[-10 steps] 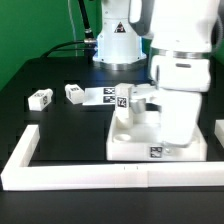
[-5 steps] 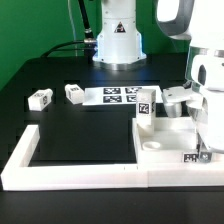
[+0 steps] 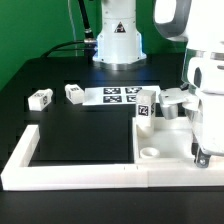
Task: Assemble square table
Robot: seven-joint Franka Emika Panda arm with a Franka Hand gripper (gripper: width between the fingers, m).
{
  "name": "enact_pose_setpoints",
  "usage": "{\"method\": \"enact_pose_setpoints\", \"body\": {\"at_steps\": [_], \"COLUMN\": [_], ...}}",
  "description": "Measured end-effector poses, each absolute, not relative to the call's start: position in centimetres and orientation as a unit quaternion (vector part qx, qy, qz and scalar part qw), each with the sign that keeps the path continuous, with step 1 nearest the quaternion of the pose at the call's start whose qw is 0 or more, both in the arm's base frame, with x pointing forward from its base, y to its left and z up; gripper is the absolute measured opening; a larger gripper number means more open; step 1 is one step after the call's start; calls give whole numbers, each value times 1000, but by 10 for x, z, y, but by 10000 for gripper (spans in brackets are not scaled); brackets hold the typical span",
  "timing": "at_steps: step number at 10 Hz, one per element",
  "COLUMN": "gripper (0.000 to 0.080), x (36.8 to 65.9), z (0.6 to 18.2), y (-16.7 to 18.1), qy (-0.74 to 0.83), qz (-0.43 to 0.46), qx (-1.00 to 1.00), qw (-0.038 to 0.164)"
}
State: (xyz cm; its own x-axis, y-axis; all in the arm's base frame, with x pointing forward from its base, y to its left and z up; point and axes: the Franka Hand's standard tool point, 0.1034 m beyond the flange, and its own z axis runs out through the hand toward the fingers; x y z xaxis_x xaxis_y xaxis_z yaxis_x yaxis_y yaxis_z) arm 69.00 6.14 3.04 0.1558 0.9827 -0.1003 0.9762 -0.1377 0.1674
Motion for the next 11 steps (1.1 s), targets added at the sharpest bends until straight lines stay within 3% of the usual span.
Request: {"method": "enact_pose_setpoints", "body": {"at_steps": [1, 2, 3, 9, 11], "gripper": [515, 515, 621, 649, 649], "x": [690, 690, 690, 692, 668], "z": [30, 30, 30, 36, 78], "y": [61, 61, 60, 54, 19], "qy": [649, 649, 649, 650, 659], "qz": [17, 17, 17, 17, 2], "qx": [754, 754, 754, 753, 744], "qw": [97, 97, 97, 100, 108]}}
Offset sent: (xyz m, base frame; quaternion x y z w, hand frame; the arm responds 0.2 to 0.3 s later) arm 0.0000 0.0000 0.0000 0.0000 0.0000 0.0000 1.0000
